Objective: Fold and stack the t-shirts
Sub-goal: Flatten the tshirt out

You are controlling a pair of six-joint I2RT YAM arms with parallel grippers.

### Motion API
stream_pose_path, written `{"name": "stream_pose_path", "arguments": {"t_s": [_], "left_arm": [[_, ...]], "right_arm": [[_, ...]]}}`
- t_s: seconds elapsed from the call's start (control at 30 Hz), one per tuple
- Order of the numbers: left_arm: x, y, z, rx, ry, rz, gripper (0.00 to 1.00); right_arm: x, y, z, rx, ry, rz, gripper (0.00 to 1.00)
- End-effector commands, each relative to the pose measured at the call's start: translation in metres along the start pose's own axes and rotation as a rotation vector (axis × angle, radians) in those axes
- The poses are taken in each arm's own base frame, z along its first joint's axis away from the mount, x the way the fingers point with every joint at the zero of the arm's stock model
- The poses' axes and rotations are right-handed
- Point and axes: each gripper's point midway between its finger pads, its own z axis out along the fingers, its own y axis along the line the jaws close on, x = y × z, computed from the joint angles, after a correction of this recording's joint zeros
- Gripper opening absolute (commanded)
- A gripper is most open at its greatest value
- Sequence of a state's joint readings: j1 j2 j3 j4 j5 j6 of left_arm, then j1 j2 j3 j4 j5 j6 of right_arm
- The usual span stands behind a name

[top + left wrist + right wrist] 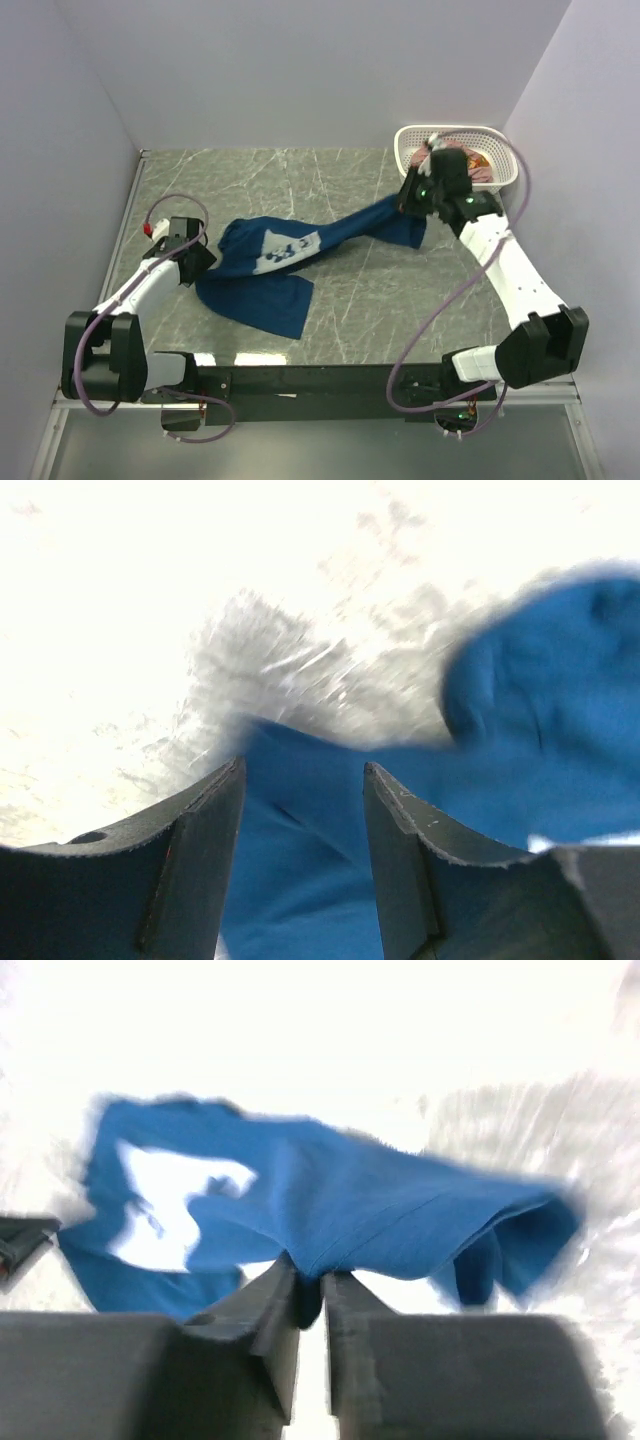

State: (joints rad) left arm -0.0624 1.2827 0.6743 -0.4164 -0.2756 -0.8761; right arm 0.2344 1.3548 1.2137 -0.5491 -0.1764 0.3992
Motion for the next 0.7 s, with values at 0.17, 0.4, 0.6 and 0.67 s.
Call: {"name": "stream_pose_path", "arguments": {"t_s": [0.17,0.4,0.6,0.67], "left_arm": [[-0.045,-0.037,-0.013,0.056,-0.084,0.043,0.57],[-0.044,-0.059,-0.043,0.116,-0.097,0.134,0.67],[0.030,-0.053,-0.074,0.213,0.010,0.203,0.77],[0.056,-0.050,-0.082,0.243,0.075,0.193,0.77]], "right_arm": [[-0.077,-0.016,0.020,0.164,-0.074,0.020,0.50],[-0.035,-0.019,0.032,0.099,-0.004,0.011,0.54],[0.043,-0.043,0.032,0.094,0.073,0.025,0.52],[0.068,-0.043,0.034,0.061,0.104,0.034,0.51]]}}
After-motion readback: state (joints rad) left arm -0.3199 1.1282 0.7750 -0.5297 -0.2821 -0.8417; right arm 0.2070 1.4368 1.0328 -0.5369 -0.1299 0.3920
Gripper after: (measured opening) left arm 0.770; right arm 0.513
